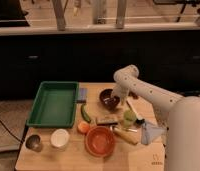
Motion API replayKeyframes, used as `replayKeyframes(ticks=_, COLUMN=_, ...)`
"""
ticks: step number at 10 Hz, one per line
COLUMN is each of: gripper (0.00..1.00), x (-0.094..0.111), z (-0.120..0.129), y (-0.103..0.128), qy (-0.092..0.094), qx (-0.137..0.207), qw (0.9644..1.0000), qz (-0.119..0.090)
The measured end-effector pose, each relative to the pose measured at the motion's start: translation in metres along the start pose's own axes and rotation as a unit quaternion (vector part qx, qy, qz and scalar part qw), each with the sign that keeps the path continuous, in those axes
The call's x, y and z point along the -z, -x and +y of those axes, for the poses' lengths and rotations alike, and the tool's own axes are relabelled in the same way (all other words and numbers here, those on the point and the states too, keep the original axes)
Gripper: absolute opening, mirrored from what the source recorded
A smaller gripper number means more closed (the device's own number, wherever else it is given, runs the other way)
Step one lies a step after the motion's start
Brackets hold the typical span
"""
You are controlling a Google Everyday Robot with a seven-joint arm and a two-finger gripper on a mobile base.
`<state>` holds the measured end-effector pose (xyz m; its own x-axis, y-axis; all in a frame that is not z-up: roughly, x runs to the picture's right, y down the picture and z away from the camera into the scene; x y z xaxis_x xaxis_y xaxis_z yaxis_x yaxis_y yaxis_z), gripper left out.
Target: Stack bowls on top of each other
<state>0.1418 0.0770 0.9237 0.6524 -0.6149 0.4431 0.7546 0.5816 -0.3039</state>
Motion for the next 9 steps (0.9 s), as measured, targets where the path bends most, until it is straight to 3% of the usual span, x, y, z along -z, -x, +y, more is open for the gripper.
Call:
replayKeyframes(ticks=2, gripper=0.16, x=0.001, z=0.001, y=-0.001, qy=-0.003, qx=0.000, qw=1.0000, qz=-0.007)
replayKeyframes(ticks=4, gripper=0.02, x=0.002, z=0.002, y=-0.003, qy=-0.006, qx=0.000, qw=1.0000, qz=-0.008)
replayKeyframes(ticks=9, gripper=0.00, x=0.016, z=0.003, y=-0.002, qy=-0.029, qx=0.016, qw=0.9994, qz=-0.011)
